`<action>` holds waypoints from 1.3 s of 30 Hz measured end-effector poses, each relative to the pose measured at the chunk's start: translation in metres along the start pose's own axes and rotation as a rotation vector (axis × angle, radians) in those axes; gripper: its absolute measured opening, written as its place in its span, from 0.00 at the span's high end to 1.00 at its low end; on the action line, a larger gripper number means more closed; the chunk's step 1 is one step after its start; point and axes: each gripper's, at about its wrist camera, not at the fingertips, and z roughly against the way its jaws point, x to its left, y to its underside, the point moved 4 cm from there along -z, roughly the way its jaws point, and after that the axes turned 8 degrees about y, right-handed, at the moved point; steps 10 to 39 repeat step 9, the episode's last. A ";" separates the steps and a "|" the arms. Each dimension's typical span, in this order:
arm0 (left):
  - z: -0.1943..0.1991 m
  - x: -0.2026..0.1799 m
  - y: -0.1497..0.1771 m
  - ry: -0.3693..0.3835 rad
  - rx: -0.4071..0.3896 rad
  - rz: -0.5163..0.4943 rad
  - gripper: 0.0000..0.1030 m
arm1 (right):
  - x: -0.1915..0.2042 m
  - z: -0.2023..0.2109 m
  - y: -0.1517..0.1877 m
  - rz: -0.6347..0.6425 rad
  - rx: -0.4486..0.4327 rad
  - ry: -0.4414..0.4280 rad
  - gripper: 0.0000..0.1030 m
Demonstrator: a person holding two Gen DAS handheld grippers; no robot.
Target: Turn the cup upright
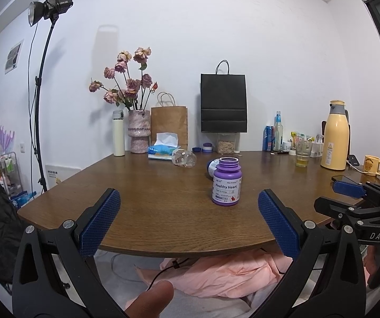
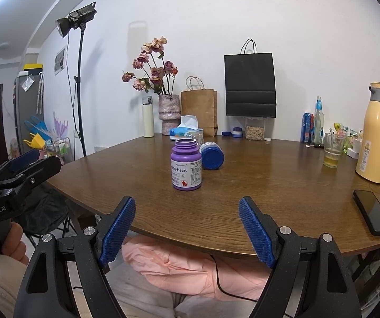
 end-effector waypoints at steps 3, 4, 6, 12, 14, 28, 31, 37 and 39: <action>0.000 0.000 0.000 -0.003 -0.001 0.002 0.00 | 0.000 -0.002 0.001 0.000 0.005 0.000 0.18; -0.001 0.000 0.000 -0.005 -0.001 0.004 0.00 | 0.001 -0.002 0.001 0.000 0.008 0.001 0.18; -0.002 0.000 0.001 -0.006 0.002 0.007 0.00 | 0.001 -0.003 0.002 -0.002 0.011 0.001 0.18; -0.002 0.000 0.001 -0.010 0.001 0.006 0.00 | 0.001 -0.003 0.002 -0.002 0.012 0.001 0.18; -0.002 0.000 0.001 -0.010 0.001 0.006 0.00 | 0.001 -0.003 0.002 -0.002 0.012 0.001 0.18; -0.002 0.000 0.001 -0.010 0.001 0.006 0.00 | 0.001 -0.003 0.002 -0.002 0.012 0.001 0.18; -0.002 0.000 0.001 -0.010 0.001 0.006 0.00 | 0.001 -0.003 0.002 -0.002 0.012 0.001 0.18; -0.002 0.000 0.001 -0.010 0.001 0.006 0.00 | 0.001 -0.003 0.002 -0.002 0.012 0.001 0.18; -0.002 0.000 0.001 -0.010 0.001 0.006 0.00 | 0.001 -0.003 0.002 -0.002 0.012 0.001 0.18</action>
